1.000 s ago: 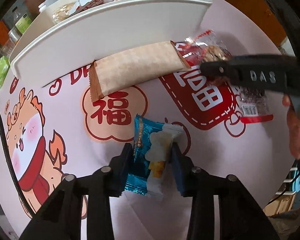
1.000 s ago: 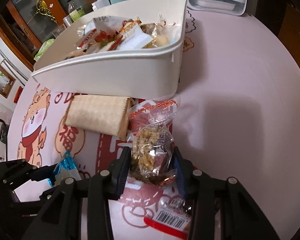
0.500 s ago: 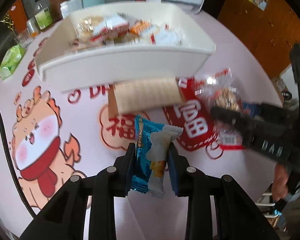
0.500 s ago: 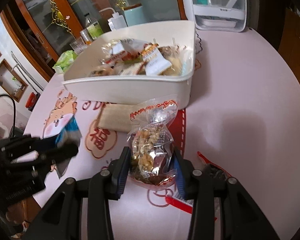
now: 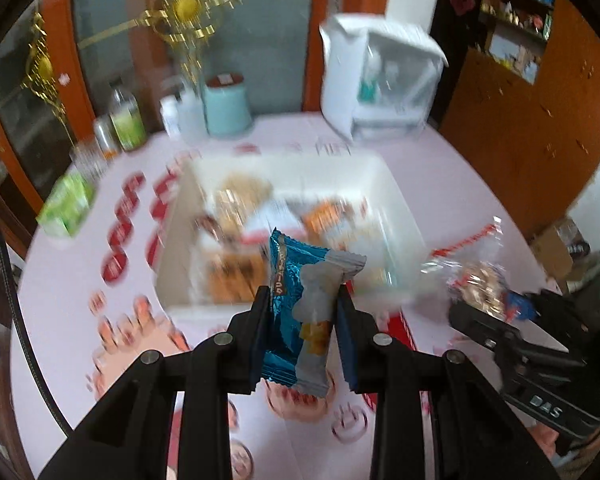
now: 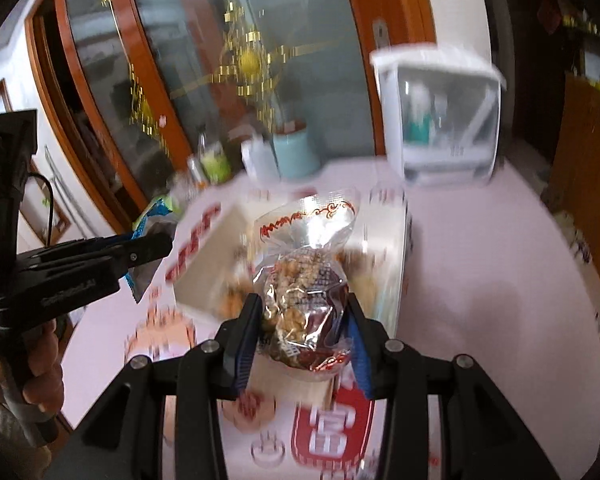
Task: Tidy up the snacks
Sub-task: 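Carry both snacks into the white tray and open both tools, then withdraw both tools from the tray toward the last snacks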
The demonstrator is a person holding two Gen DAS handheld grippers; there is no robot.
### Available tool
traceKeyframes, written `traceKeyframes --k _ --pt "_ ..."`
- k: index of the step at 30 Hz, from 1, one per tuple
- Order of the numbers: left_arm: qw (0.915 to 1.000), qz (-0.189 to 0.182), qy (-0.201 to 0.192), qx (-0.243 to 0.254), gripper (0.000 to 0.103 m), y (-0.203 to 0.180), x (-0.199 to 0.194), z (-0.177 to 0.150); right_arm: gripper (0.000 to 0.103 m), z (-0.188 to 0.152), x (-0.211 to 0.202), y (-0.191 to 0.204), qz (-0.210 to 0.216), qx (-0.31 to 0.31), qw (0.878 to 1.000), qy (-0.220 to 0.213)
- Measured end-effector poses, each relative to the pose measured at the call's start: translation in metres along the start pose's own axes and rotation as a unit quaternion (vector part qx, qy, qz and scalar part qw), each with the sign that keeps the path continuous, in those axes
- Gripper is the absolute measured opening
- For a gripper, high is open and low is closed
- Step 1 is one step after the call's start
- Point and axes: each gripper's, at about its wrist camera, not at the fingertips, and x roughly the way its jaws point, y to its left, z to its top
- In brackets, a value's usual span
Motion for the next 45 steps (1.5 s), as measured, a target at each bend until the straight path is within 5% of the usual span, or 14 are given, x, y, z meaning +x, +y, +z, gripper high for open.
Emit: traceKeyframes --k 6,12,20,23,24,25,27,30,34,45 --pt "0.9976 0.023 -0.064 -0.009 0.029 0.019 -0.022 0.067 0.041 0.059 -0.004 0.009 -0.018 0.006 0.998 -0.055" --pt "0.9932 0.049 -0.104 -0.018 0.029 0.035 -0.02 0.111 0.041 0.08 0.02 0.011 -0.04 0.013 0.997 -0.065" --pt "0.9963 0.07 -0.041 -0.031 0.029 0.053 0.053 0.113 0.043 0.061 0.1 -0.003 -0.063 0.027 0.997 0.025" --pt "0.9968 0.074 -0.009 -0.03 0.031 0.058 0.081 0.103 0.057 0.045 0.126 -0.012 -0.058 0.038 0.995 0.068" --pt "0.9968 0.075 0.002 -0.027 0.038 0.059 0.09 0.099 0.065 0.039 0.132 -0.014 -0.056 0.043 0.995 0.075" --pt "0.9968 0.074 0.019 -0.024 0.064 0.061 0.101 0.094 0.067 0.037 0.133 -0.016 -0.057 0.046 0.994 0.076" --pt "0.9964 0.076 0.029 -0.022 0.094 0.063 0.112 0.085 0.068 0.032 0.135 -0.019 -0.056 0.051 0.994 0.078" --pt "0.9947 0.094 0.034 -0.026 0.094 0.069 0.119 0.075 0.068 0.031 0.13 -0.023 -0.049 0.064 0.994 0.079" --pt "0.9943 0.071 0.052 -0.06 0.094 0.082 0.121 0.068 0.067 0.031 0.12 -0.026 -0.052 0.066 0.994 0.077" --pt "0.995 0.059 0.015 -0.078 0.095 0.076 0.065 0.057 0.068 0.027 0.055 -0.024 -0.049 0.044 0.997 0.051"
